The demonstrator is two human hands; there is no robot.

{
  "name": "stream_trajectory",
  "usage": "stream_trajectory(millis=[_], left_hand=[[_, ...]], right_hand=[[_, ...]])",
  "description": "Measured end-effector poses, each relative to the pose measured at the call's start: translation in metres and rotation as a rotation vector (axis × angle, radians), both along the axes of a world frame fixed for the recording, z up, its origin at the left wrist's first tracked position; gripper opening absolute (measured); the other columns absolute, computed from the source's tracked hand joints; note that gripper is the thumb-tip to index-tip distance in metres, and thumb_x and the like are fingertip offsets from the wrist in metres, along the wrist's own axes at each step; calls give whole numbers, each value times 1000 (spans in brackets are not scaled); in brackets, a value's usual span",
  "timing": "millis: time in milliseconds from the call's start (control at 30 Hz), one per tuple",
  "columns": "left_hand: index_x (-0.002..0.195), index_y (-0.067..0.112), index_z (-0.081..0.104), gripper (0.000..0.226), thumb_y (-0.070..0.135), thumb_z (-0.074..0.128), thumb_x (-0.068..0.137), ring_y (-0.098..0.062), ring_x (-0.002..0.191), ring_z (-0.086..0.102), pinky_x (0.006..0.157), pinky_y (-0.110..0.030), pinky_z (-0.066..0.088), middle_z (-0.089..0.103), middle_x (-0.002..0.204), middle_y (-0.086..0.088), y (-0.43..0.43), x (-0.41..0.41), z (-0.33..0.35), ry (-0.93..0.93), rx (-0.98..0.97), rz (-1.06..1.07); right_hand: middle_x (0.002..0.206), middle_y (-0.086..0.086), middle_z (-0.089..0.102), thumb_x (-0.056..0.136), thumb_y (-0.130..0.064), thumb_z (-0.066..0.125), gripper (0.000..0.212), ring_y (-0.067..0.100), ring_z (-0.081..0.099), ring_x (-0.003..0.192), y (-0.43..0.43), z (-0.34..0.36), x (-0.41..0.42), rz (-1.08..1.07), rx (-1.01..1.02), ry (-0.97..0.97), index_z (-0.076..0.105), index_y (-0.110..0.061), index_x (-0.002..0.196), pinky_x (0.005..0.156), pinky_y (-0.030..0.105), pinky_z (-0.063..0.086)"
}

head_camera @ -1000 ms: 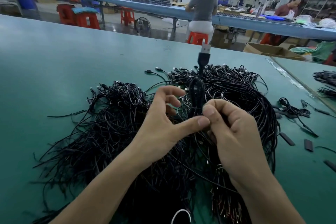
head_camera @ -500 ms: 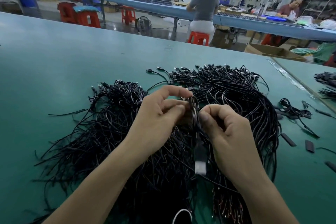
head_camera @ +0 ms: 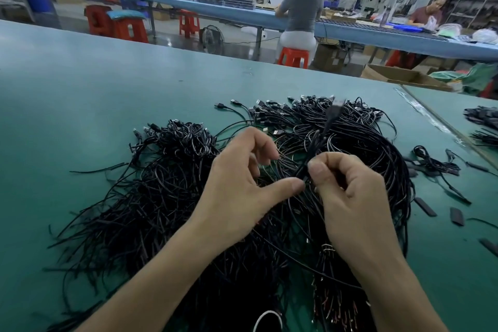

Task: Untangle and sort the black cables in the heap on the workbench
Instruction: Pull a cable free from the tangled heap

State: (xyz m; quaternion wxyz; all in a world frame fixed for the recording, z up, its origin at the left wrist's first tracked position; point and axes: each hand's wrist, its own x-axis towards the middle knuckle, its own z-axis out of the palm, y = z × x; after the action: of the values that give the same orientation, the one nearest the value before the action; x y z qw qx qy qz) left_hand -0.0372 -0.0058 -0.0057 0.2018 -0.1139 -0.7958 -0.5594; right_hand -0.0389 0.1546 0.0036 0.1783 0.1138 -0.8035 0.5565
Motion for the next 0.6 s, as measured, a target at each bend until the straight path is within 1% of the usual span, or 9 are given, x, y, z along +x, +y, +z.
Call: stream_trajectory(millis=[133, 200, 267, 333, 367, 433, 467, 533, 600], left_hand=[[79, 29, 62, 22, 27, 84, 79, 0, 44, 46, 45, -12, 37, 62, 59, 11, 2, -3, -8, -69, -78, 52], [85, 26, 68, 12, 19, 77, 86, -3, 43, 54, 44, -14, 40, 68, 59, 5, 0, -4, -8, -106, 1, 17], [98, 19, 68, 13, 8, 69, 92, -12, 55, 69, 50, -17, 51, 74, 68, -2, -3, -5, -5, -164, 201, -43], [102, 13, 66, 19, -2, 57, 97, -17, 72, 75, 62, -20, 57, 77, 80, -5, -4, -7, -1, -227, 405, -101], [103, 12, 66, 25, -7, 49, 99, -17, 80, 75, 67, -20, 58, 78, 86, -6, -3, -7, 1, -244, 461, -142], [105, 8, 66, 41, -15, 35, 96, -19, 90, 74, 73, -23, 58, 77, 96, -10, -1, -6, 5, -268, 579, -248], [107, 6, 66, 47, -18, 31, 88, -21, 91, 73, 75, -26, 59, 76, 98, -14, -1, -6, 7, -280, 674, -292], [116, 5, 64, 56, -11, 33, 72, -26, 94, 71, 82, -33, 59, 74, 105, -20, -7, -6, 11, -281, 831, -376], [130, 9, 57, 60, 2, 35, 75, -28, 107, 68, 95, -39, 53, 71, 115, -19, -11, -3, 16, -258, 861, -493]], right_hand=[[86, -13, 61, 94, -23, 61, 15, 1, 62, 82, -10, 1, 5, 95, 17, 11, 66, -32, 83, 69, 8, 45], [82, -11, 59, 94, -23, 62, 16, 1, 59, 72, -13, 1, 7, 141, 29, 4, 66, -32, 82, 62, 9, 44], [86, -8, 60, 92, -10, 67, 26, 4, 60, 75, -13, 2, 6, 175, 55, 4, 66, -34, 83, 63, 12, 46], [88, -7, 60, 84, 10, 67, 49, 3, 59, 77, -13, 2, 5, 159, 116, 47, 61, -38, 81, 64, 9, 45], [88, -8, 60, 83, 12, 65, 52, 1, 58, 75, -13, 2, 5, 161, 136, 55, 59, -39, 81, 62, 8, 43], [88, -8, 57, 83, 9, 60, 46, 1, 56, 71, -14, 1, 5, 203, 149, 37, 60, -36, 80, 60, 8, 40], [87, -8, 56, 85, 8, 62, 41, 2, 55, 71, -14, 1, 5, 221, 152, 26, 63, -33, 80, 59, 9, 40], [87, -11, 56, 90, -1, 67, 26, 5, 57, 74, -15, -2, 6, 227, 185, 31, 69, -25, 82, 61, 13, 43], [88, -14, 56, 93, -13, 67, 17, 6, 59, 80, -18, -5, 7, 181, 240, 54, 69, -27, 85, 63, 22, 49]])
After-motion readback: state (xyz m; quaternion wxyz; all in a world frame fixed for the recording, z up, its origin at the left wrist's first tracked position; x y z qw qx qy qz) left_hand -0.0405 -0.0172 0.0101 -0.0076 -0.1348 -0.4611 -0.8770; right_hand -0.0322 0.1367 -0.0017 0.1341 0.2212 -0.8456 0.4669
